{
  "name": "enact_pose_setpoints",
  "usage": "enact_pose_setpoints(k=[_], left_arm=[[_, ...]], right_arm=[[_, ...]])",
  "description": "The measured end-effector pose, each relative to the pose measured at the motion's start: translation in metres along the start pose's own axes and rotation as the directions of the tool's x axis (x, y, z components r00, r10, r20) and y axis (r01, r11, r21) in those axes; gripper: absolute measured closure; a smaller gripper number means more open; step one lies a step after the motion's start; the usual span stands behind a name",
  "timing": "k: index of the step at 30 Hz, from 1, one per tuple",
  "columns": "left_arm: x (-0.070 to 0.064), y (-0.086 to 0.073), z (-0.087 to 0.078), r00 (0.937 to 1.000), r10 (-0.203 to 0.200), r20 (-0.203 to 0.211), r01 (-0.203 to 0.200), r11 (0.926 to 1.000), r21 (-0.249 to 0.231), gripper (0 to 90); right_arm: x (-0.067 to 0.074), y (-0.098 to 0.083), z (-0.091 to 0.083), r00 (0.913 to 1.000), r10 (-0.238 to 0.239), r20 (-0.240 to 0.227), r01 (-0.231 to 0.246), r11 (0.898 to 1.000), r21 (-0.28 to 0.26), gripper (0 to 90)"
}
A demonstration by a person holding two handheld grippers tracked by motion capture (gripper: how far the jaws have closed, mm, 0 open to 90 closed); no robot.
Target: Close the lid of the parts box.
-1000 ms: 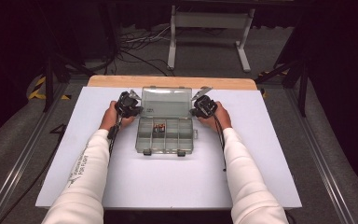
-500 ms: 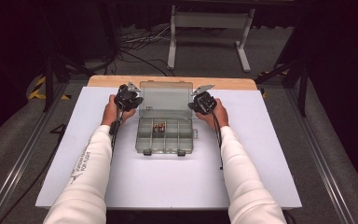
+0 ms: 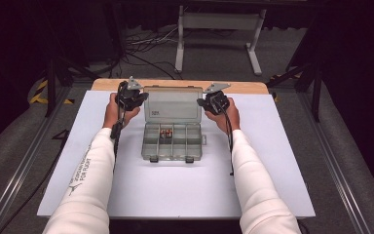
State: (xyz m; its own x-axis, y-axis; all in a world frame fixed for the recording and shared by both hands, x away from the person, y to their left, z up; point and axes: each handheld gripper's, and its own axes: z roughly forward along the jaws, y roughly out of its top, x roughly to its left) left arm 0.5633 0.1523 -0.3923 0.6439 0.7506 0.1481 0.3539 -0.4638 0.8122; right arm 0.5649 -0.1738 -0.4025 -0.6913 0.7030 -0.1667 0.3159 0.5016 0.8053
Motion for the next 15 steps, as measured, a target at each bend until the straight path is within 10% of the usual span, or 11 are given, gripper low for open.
enact_pose_setpoints(k=[15], left_arm=[[-0.003,0.007,-0.018,0.9998,-0.009,0.015,0.010,0.9986,-0.052,89.6]], right_arm=[[0.005,0.012,-0.018,0.9997,0.014,0.022,-0.013,0.999,-0.046,90.0]])
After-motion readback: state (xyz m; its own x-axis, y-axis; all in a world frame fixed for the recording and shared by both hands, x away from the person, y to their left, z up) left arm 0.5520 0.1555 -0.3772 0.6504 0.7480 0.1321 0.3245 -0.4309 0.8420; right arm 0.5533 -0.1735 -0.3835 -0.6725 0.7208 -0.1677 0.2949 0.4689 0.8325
